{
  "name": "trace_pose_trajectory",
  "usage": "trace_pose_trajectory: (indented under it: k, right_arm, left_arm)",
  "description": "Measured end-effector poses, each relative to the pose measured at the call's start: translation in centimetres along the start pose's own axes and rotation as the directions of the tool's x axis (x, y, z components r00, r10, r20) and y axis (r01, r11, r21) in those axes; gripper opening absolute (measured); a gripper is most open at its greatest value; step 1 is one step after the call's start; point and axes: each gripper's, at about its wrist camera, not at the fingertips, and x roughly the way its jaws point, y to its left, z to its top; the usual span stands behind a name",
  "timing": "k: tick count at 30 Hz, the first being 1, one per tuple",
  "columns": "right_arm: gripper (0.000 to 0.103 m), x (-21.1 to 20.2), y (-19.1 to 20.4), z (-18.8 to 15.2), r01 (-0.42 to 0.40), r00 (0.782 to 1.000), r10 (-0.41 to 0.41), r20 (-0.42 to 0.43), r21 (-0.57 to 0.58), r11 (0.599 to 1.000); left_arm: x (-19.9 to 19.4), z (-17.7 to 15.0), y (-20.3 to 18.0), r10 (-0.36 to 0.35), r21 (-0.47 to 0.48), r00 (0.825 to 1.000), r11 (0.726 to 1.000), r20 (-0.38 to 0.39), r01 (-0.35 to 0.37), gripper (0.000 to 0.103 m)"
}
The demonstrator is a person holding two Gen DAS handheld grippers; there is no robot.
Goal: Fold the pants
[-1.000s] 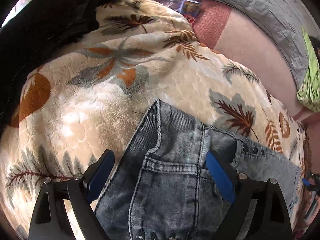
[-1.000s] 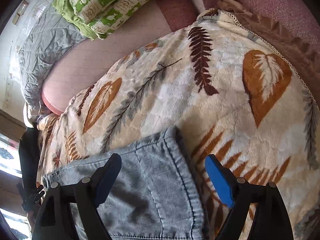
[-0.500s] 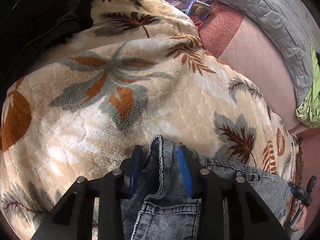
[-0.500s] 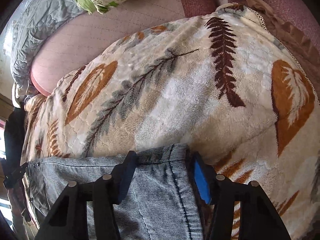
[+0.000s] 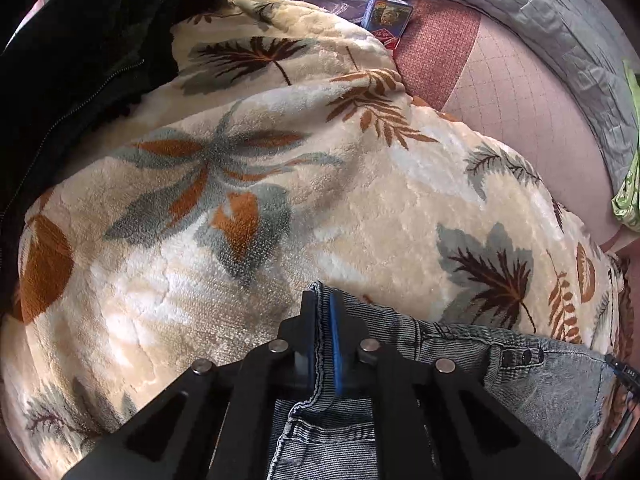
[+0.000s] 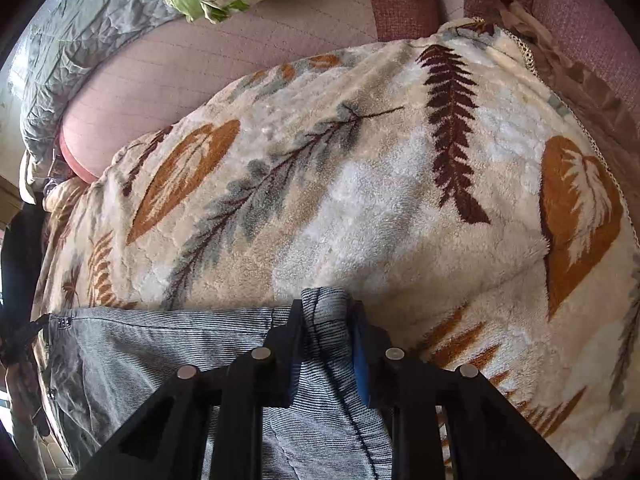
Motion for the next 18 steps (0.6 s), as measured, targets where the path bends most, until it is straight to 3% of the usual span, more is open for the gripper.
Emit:
trace_pose_trajectory:
  k: [6,11,15,18]
  right_arm:
    - [0.021,-2.8,0.9,-0.3,-0.003,0.997,0.006,0.071,-0.034,0.999]
    - [0.021,-6.5,1.7,-1.2,-0.043,0.986,0.054,0.158,-0.070,0.997]
    - [0.021,-10.4,1.8,-3.5,-0.079,0.970,0.099,0.222,-0.099,0.992]
    - [0.021,-13.5,1.0,-6.6,-0.130,0.948,0.163,0.273,-0.137,0.982]
  left_arm:
    - [-3.7,-0.3,-0.6,-0.031,0.020,0.996,0.999,0.086,0.030,0.006]
    - [-8.8,-1.7,-0.3,-0.105,0.030,0.979,0.994,0.174,0.101,0.005]
    - [-14.7,-4.8,0.4,-0.181,0.071,0.947,0.983,0.265,0.168,0.005]
    - [-19.8,-8.5,2.0,-0.223,0.104,0.913,0.974,0.341,0.200,0.001]
